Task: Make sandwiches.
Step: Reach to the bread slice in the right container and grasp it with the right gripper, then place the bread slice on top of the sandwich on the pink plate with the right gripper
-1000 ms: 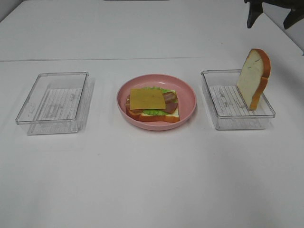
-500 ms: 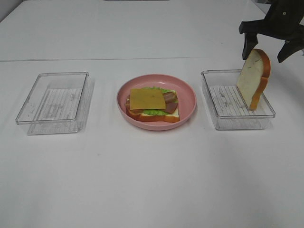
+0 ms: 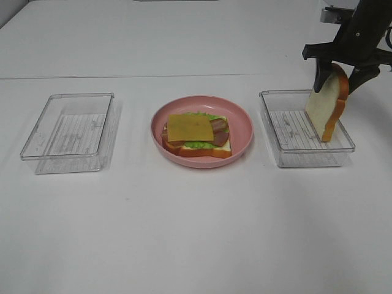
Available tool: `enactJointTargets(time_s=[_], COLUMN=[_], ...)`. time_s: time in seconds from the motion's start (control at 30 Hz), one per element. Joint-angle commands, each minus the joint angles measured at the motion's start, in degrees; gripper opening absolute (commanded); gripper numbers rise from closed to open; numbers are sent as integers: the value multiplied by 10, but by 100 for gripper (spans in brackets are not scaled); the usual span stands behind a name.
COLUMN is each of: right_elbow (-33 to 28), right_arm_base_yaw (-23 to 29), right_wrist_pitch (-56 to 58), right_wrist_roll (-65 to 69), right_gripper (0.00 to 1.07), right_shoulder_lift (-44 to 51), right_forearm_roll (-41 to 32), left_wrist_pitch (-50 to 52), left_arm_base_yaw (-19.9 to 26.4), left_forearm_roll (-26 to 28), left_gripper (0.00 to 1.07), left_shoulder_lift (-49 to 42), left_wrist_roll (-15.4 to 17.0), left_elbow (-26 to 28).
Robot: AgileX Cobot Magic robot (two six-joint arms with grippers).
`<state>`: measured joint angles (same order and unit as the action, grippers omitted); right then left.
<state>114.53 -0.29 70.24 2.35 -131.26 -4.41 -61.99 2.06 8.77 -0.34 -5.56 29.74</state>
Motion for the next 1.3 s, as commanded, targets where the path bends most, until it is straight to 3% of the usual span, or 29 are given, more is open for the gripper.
enactJointTargets(time_s=[0.03, 0.07, 0.1, 0.53, 0.83, 1.1, 1.3], right_elbow=[-4, -4, -4, -4, -4, -5, -42], right_arm_base_yaw=[0, 0, 0, 0, 0, 0, 0], right_wrist_pitch=[59, 59, 59, 59, 59, 59, 57], right_wrist_roll=[-2, -2, 14, 33, 33, 31, 19], right_gripper=[19, 19, 0, 0, 0, 0, 0], right_shoulder_lift=[2, 2, 2, 11, 92, 163, 220], right_forearm_roll=[0, 0, 0, -3, -6, -46, -110], left_wrist_pitch=[3, 3, 3, 3, 3, 3, 3], left_arm_base_yaw=[2, 2, 2, 2, 2, 2, 2], left_forearm_roll=[3, 3, 3, 3, 4, 5, 6], left_gripper=[98, 98, 98, 98, 98, 98, 98], left_shoulder_lift=[-9, -9, -9, -9, -9, -9, -9], left_wrist_roll=[3, 3, 3, 3, 3, 3, 3], left_elbow=[-2, -2, -2, -2, -2, -2, -2])
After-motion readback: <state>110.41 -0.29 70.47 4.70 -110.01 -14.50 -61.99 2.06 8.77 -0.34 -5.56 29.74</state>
